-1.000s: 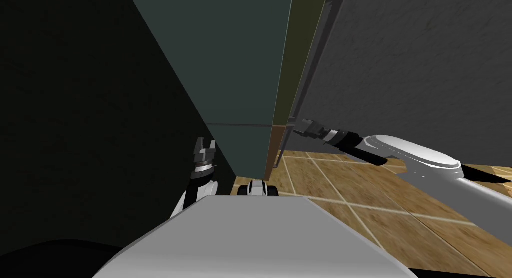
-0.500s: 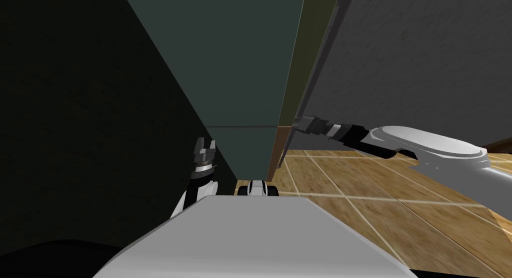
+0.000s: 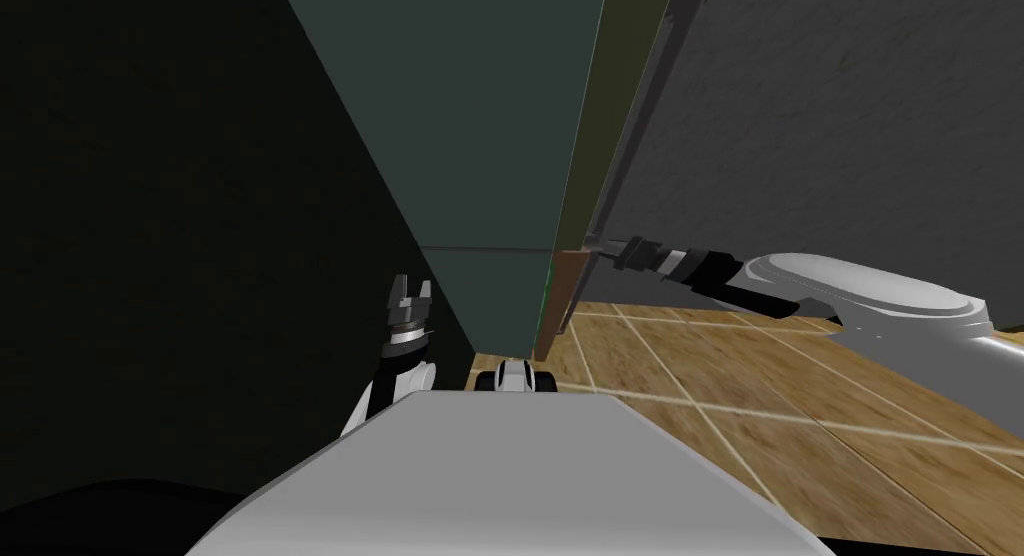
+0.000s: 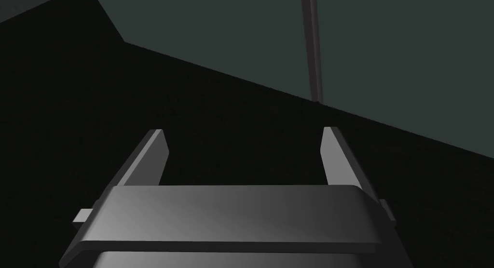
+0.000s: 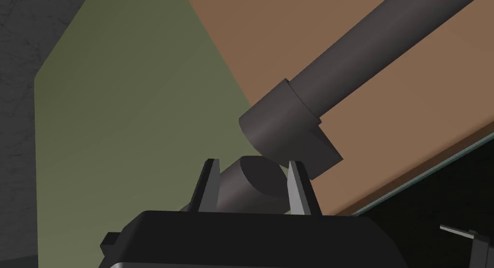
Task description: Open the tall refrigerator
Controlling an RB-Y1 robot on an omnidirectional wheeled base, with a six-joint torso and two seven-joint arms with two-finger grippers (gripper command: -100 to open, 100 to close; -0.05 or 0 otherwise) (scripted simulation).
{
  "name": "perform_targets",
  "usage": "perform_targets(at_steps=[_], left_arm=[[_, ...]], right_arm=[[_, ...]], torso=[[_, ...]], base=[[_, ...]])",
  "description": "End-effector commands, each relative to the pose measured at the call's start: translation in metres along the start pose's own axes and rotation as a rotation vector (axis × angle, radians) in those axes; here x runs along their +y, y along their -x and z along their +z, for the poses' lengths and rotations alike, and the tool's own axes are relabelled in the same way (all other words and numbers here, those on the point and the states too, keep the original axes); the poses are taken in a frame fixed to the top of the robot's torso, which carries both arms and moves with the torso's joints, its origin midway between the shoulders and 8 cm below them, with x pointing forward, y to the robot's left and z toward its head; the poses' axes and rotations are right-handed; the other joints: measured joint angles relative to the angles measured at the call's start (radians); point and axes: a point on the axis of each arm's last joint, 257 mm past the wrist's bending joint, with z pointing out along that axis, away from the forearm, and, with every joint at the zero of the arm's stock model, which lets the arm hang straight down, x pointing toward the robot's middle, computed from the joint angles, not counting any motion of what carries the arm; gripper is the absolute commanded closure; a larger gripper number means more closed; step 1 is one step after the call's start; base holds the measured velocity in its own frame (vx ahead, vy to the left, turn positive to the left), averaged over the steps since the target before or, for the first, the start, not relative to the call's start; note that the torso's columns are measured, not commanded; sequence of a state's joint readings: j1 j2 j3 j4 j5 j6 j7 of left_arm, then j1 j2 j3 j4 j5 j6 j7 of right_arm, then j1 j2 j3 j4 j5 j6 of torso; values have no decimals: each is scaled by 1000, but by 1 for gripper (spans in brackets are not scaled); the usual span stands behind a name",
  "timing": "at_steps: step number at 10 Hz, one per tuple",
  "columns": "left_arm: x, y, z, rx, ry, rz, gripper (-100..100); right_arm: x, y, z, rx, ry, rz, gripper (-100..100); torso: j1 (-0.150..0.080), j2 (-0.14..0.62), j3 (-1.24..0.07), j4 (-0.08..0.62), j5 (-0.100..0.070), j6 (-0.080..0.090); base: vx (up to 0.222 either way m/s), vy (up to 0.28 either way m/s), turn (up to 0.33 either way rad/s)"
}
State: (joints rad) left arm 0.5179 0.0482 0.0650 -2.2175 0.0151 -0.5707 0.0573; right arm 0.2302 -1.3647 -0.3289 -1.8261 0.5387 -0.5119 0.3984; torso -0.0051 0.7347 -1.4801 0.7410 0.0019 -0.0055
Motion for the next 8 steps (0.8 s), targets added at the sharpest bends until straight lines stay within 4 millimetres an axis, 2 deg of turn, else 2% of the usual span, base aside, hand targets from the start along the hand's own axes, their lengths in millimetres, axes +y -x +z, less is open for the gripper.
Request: perform_targets(at_steps=[1, 2, 3, 4, 5, 6, 8], left_arm=[[0, 0, 0, 0, 0, 0, 0], [0, 0, 0, 0, 0, 0, 0], [0, 0, 0, 0, 0, 0, 0], [0, 0, 0, 0, 0, 0, 0], [0, 0, 0, 0, 0, 0, 0], [0, 0, 0, 0, 1, 0, 0], [0, 0, 0, 0, 0, 0, 0]], right_arm=[[-24, -15, -5, 32, -51, 0, 100], [-42, -24, -11, 53, -80, -24, 100], [-52, -37, -17, 80, -102, -14, 100], [-57, -46, -22, 97, -117, -8, 100], [-57, -46, -22, 97, -117, -8, 100], [-71, -48, -26, 107, -137, -34, 100], [-85, -68, -38, 148, -171, -19, 100]], torso=[[6, -6, -4, -1, 3, -2], [14, -10, -6, -4, 4, 2], [10, -2, -1, -4, 1, 3], [3, 5, 5, -2, -2, 5], [5, 3, 5, -3, -3, 6], [12, 0, 3, -5, -1, 6], [4, 2, 2, -3, -1, 1]], base=[[-32, -168, 198], [-113, -204, 335], [-163, -283, 431], [-80, -210, 433], [-6, -94, 127], [-121, -195, 347], [-172, -212, 430]])
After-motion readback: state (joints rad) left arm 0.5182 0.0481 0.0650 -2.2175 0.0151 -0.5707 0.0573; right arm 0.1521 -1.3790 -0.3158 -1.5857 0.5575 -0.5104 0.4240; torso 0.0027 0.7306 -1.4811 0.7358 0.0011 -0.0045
